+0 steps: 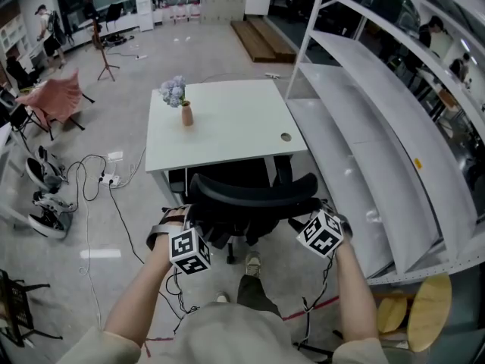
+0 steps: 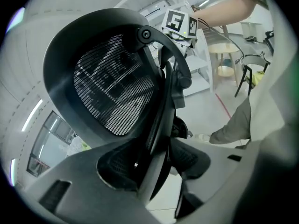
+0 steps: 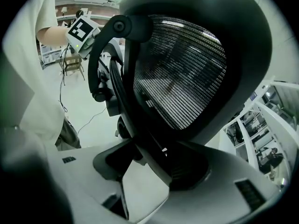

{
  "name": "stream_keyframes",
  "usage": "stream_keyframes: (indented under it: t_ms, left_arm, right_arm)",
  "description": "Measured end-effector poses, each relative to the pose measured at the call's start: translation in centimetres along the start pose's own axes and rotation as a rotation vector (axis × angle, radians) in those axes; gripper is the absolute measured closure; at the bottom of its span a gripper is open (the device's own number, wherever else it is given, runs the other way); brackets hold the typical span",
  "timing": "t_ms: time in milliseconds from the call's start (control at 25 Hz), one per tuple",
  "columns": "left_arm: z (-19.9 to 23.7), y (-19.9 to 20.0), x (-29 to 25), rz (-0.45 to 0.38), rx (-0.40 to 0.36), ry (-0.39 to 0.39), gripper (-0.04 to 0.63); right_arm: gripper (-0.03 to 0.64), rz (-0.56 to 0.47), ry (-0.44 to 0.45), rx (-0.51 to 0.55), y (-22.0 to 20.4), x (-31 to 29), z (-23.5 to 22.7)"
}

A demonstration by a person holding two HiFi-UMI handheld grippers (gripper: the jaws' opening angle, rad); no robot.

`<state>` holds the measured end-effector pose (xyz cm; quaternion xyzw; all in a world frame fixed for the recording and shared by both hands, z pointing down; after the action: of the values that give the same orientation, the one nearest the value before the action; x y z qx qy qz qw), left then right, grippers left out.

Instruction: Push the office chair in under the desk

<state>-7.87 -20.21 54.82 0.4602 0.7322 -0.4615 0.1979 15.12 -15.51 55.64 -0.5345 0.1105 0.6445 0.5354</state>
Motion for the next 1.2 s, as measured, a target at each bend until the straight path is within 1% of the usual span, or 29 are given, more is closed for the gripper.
stream_keyframes:
  t_ms: [160, 440, 640, 920, 1200]
  left_arm:
    - [0.9, 0.3, -0.8, 0.007, 0.012, 0.004, 0.376]
    - [3.3, 0.6, -2.5, 0.025, 0.026, 0.043, 0.376]
    - [5.6, 0.8, -4.1, 0.05, 0.067, 0.059, 0.374]
    - [8.7, 0.7, -6.4, 0.073, 0.102, 0.086, 0.373]
    - [12.0, 0.2, -8.3, 0.095, 0.127, 0.102, 0.371]
  right_arm:
    - [0.388, -0.018, 0.001, 0.013, 0.1, -0.7, -1.4]
    - [0.387, -0.041, 0.004, 0.037, 0.9, -2.6, -4.5]
    - [0.388, -0.045, 0.024, 0.062, 1.8, -4.6, -7.6]
    - [0.39, -0.067, 0.048, 0.1, 3.1, -7.3, -11.4]
    - [0.39, -0.075, 0.068, 0.107, 4.8, -9.7, -14.5]
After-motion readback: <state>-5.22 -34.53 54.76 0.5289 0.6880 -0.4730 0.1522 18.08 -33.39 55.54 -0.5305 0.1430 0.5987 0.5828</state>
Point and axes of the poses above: the fingertips, and each gripper's own axes: x backward along the fingers, z to its left, y out of its top, the point moved 1 cm from there along x, backward along the fingers, and after that the axes turned 5 degrees about x, right-handed, at the moved point
